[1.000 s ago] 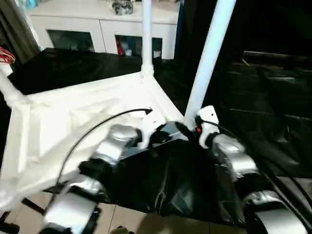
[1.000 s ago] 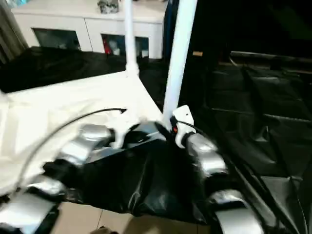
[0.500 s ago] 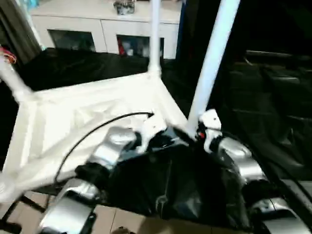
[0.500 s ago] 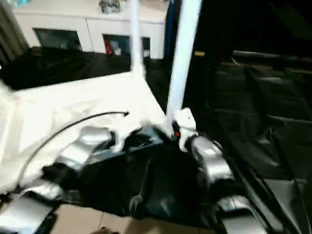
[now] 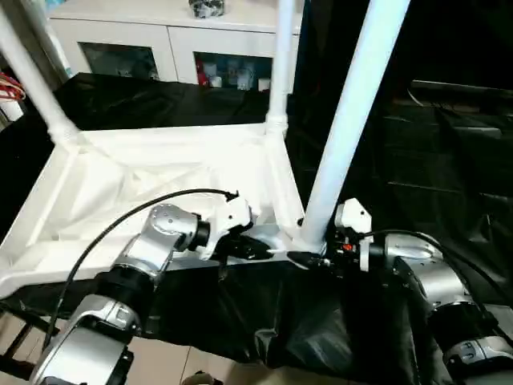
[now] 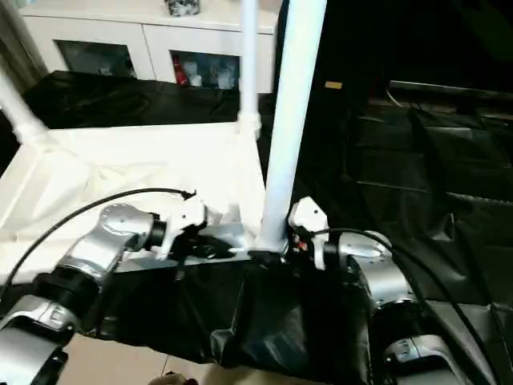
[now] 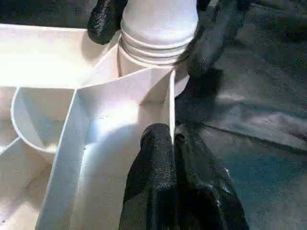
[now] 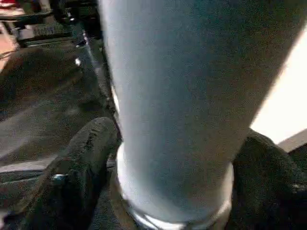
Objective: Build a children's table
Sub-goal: Rotate leg to tighten
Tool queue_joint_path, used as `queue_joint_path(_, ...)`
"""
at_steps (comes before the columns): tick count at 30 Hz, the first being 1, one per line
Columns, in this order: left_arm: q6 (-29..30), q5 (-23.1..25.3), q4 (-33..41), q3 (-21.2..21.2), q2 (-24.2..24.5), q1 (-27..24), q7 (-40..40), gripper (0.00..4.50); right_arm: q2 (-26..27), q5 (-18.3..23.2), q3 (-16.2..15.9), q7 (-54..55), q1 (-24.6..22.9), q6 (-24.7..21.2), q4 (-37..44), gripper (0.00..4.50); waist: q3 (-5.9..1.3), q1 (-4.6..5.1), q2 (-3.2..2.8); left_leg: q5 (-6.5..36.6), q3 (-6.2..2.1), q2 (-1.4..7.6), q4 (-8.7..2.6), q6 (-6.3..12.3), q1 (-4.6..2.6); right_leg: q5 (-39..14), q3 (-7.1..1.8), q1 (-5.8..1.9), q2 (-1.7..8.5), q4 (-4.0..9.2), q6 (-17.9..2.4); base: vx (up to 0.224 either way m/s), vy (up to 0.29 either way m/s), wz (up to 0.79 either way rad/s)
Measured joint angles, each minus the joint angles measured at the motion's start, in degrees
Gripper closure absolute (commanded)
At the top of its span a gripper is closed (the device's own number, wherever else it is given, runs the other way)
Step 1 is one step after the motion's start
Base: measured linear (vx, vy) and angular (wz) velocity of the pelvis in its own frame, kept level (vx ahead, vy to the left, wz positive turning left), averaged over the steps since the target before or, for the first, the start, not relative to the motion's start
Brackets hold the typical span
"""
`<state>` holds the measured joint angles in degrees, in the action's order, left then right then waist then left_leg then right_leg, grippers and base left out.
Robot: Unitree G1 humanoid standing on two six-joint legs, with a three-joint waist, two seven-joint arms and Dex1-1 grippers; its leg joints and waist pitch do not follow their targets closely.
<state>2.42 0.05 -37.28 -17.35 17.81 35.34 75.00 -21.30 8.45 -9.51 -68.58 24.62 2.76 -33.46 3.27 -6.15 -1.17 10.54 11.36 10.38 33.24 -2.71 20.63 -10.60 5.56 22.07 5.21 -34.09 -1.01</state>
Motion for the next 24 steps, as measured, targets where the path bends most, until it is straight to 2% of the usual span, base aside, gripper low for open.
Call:
queue_joint_path(2, 0.0, -0.2, 0.0, -0.1, 0.3, 0.0, 1.0, 4.5, -0.2, 0.2, -0.4, -1.8, -0.2, -0.4, 0.7, 1.33, 0.03, -0.24, 0.07, 0.0, 0.0, 0.01, 0.0, 0.0, -0.01, 0.0, 0.0, 0.0, 0.0, -0.01, 0.0, 0.0, 0.0, 0.0)
queue_joint_path(8, 0.0, -0.4, 0.5, -0.2, 0.8, -0.4, 2.2, 4.5, -0.2, 0.7, -0.6, -3.0, -0.2, -1.0, 0.8, 1.73, -0.03, -0.31, 0.19, 0.0, 0.01, 0.02, 0.01, -0.01, 0.0, 0.0, 0.0, 0.0, 0.0, -0.01, 0.0, 0.0, 0.0, 0.0)
queue_joint_path(14, 0.0, -0.2, 0.6, -0.2, 0.6, -0.6, 1.0, 4.5, 0.6, 0.6, -0.5, -2.3, -0.6, -1.1, 0.9, 1.79, -0.05, -0.39, 0.21, 0.0, 0.01, 0.01, 0.01, -0.01, -0.08, 0.0, -0.01, -0.06, 0.0, -0.01, 0.0, 0.0, 0.0, 0.0)
queue_joint_path(19, 1.2, 1.8, -0.2, 1.5, -2.3, -0.6, -8.7, 4.5, 4.3, -1.0, 2.4, 10.9, 0.9, -1.3, -3.2, 1.8, -0.15, 0.31, 0.36, 0.0, 0.01, -0.01, -0.01, -0.04, -0.41, -0.1, -0.04, -0.25, 0.01, -0.01, 0.2, 0.0, 0.0, 0.0)
queue_joint_path(21, 2.4, 3.0, -1.7, 2.5, -4.8, 0.0, -15.1, 4.5, 7.5, -2.1, 4.1, 20.1, 2.7, -1.5, -6.4, 1.8, -0.17, 1.11, 0.35, 0.0, 0.0, -0.05, 0.0, -0.04, -0.59, -0.2, -0.05, -0.36, 0.04, -0.01, 0.3, 0.0, 0.0, 0.0)
queue_joint_path(24, 3.5, 4.7, -3.4, 3.0, -8.7, 1.0, -23.6, 4.5, 11.2, -3.4, 6.2, 32.9, 5.1, -2.2, -9.9, 1.8, -0.23, 1.54, 0.24, 0.0, -0.06, -0.1, -0.02, -0.04, -0.63, -0.2, -0.02, -0.32, 0.07, 0.16, 0.3, 0.0, 0.0, 0.0)
